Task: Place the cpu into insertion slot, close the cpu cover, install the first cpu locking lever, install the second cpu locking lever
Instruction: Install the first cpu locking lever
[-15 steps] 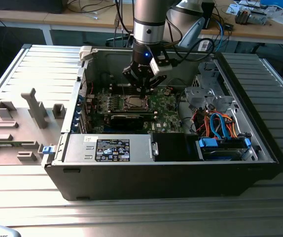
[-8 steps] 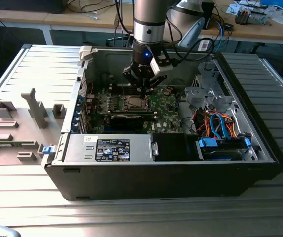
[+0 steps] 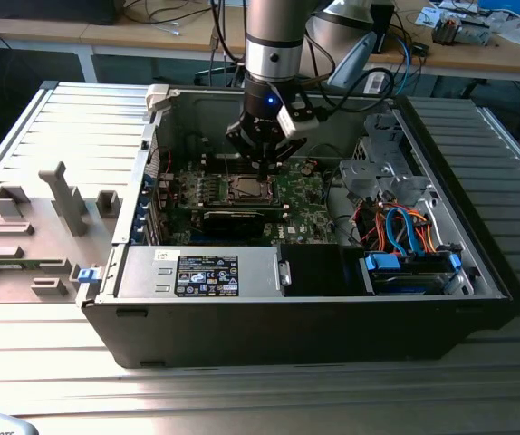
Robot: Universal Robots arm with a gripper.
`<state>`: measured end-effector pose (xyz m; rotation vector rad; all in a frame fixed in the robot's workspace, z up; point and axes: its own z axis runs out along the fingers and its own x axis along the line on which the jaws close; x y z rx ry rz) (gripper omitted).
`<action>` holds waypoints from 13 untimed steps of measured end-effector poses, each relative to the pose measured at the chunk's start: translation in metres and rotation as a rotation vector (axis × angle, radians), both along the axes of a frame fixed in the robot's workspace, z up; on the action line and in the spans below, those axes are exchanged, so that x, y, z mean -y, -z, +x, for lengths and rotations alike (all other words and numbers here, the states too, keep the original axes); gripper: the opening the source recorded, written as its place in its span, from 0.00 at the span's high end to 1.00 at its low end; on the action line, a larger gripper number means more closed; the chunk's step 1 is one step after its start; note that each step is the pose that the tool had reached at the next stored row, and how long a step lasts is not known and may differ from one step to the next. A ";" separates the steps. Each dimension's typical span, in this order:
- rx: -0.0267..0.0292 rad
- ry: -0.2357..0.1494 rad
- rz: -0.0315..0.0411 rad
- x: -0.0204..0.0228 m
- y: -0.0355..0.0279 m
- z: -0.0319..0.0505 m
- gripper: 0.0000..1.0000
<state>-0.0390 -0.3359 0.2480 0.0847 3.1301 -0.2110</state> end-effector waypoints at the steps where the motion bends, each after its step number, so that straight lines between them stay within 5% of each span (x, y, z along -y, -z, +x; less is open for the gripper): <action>1: -0.0001 -0.010 0.0000 0.0000 0.0000 0.0000 0.89; 13: 0.0000 -0.041 0.0000 0.0000 0.0000 0.0000 0.89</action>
